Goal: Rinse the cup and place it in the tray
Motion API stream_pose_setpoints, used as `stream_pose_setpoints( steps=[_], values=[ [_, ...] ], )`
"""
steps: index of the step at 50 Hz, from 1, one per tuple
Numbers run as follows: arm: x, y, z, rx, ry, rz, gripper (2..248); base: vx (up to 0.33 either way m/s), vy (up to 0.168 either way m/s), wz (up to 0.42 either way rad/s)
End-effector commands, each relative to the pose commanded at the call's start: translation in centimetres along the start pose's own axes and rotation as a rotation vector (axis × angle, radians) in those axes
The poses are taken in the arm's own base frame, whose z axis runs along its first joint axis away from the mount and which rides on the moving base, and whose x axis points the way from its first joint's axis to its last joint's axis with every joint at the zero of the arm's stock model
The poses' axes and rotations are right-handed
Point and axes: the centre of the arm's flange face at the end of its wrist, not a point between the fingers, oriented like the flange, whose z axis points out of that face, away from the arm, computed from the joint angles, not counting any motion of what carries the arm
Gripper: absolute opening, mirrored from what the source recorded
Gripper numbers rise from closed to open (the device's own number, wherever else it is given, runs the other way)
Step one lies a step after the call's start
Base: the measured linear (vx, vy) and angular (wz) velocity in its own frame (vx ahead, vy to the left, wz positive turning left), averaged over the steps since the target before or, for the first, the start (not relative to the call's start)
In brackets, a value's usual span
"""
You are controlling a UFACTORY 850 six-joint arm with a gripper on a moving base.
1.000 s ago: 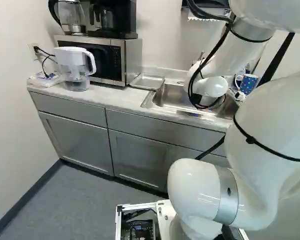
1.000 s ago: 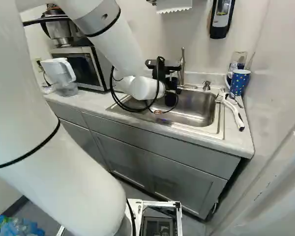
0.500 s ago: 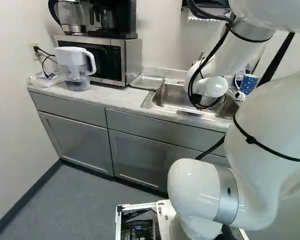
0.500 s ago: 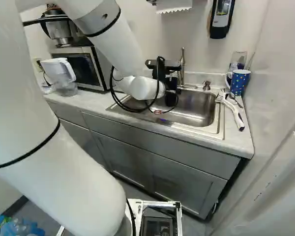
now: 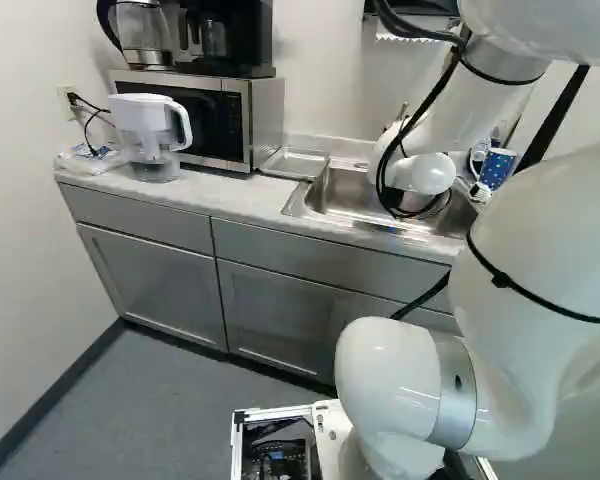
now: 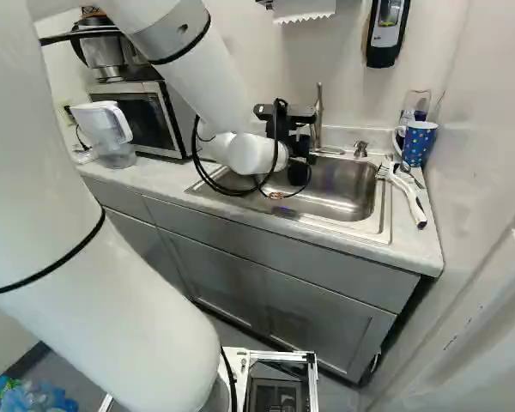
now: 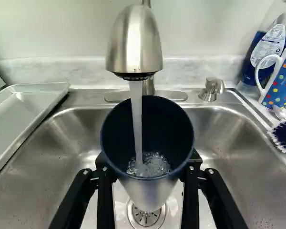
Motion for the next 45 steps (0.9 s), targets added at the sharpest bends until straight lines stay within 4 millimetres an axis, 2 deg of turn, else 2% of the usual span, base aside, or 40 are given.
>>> stream_pose_setpoints(
  steps=[45],
  values=[
    [0.00,0.00,0.00,0.000,0.000,0.000,125,0.000,0.000,0.000]
  ],
)
